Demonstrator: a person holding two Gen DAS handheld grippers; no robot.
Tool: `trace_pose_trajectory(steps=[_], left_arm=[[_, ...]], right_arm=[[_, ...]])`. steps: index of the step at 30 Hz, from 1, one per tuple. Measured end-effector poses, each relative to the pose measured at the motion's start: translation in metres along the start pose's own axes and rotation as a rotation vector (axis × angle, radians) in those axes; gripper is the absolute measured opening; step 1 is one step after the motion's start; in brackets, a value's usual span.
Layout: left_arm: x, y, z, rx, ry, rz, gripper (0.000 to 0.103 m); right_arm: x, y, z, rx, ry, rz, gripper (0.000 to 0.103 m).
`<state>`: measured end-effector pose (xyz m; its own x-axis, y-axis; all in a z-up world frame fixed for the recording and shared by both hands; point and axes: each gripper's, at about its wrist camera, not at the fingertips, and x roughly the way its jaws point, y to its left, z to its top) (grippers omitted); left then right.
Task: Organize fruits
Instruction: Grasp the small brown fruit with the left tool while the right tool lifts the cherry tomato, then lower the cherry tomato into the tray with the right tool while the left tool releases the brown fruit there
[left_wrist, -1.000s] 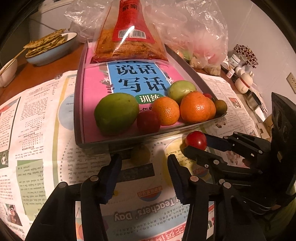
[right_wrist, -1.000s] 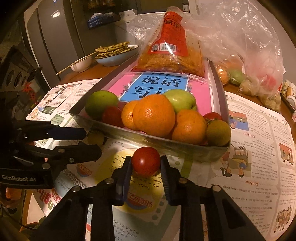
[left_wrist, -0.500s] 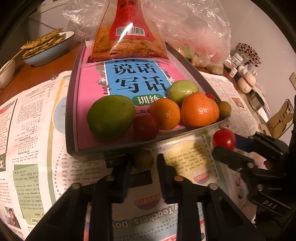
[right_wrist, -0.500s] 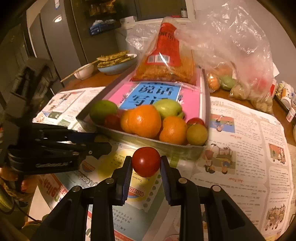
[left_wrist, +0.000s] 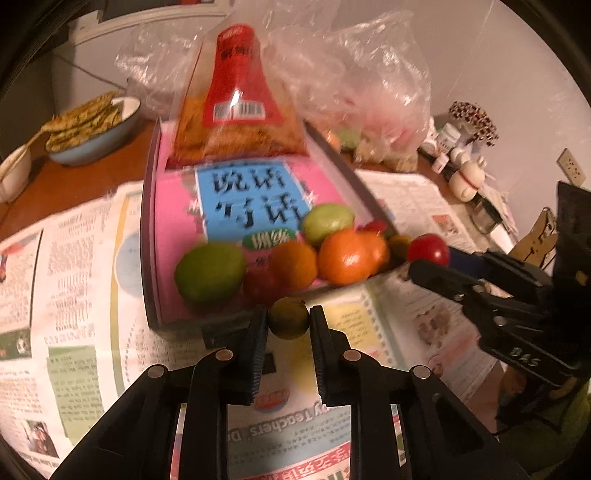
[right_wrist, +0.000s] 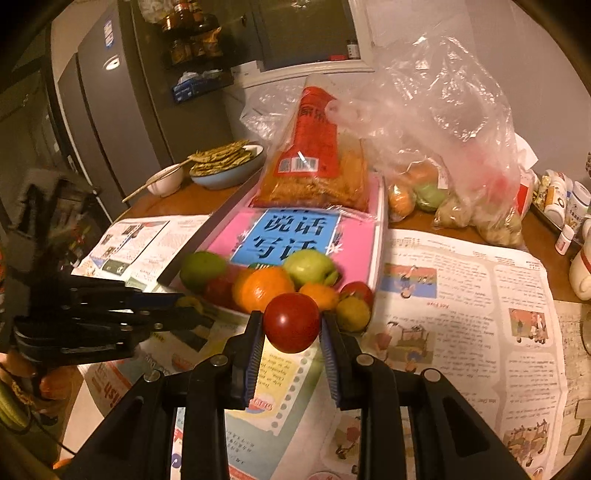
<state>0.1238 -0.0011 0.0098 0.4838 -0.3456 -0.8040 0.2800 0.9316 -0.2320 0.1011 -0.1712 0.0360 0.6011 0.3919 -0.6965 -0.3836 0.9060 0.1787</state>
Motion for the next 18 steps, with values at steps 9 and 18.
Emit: trace_pose_trajectory(steps=[9, 18], left_arm=[[0.011, -0.004, 0.036, 0.019, -0.019, -0.001, 0.023], [0.036, 0.001, 0.058, 0.011, 0.001, 0.023, 0.023]], right_arm=[[0.011, -0.021, 0.014, 0.043, -0.01, -0.03, 0.03], [0.033, -0.036, 0.029, 0.06, 0.004, -0.051, 0.03]])
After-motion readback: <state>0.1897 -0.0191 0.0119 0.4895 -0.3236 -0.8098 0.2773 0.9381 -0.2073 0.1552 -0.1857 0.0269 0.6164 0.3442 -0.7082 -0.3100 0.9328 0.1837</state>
